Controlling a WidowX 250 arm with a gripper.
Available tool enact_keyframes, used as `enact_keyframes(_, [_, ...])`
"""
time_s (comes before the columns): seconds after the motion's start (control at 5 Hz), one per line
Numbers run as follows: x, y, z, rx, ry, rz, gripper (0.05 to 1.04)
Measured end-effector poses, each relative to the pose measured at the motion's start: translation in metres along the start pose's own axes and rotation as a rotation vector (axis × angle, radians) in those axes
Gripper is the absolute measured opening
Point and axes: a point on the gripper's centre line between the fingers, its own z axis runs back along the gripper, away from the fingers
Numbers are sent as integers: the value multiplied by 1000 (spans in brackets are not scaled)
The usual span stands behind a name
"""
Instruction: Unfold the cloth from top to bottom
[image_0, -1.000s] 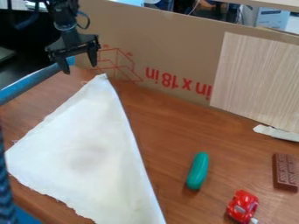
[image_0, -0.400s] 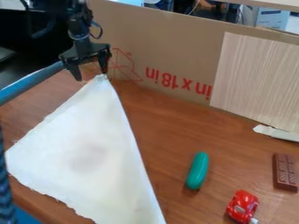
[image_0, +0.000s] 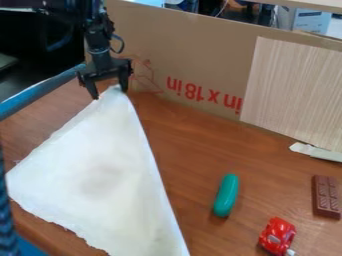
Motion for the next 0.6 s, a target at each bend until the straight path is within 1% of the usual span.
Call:
enact_keyframes(0.2, [1, 1, 0, 7, -2, 13, 671])
enact_keyframes(0.4, [0, -1, 1, 2, 6, 10, 346])
enact_keyframes(0.6, [-13, -6, -4, -17, 46, -12, 152])
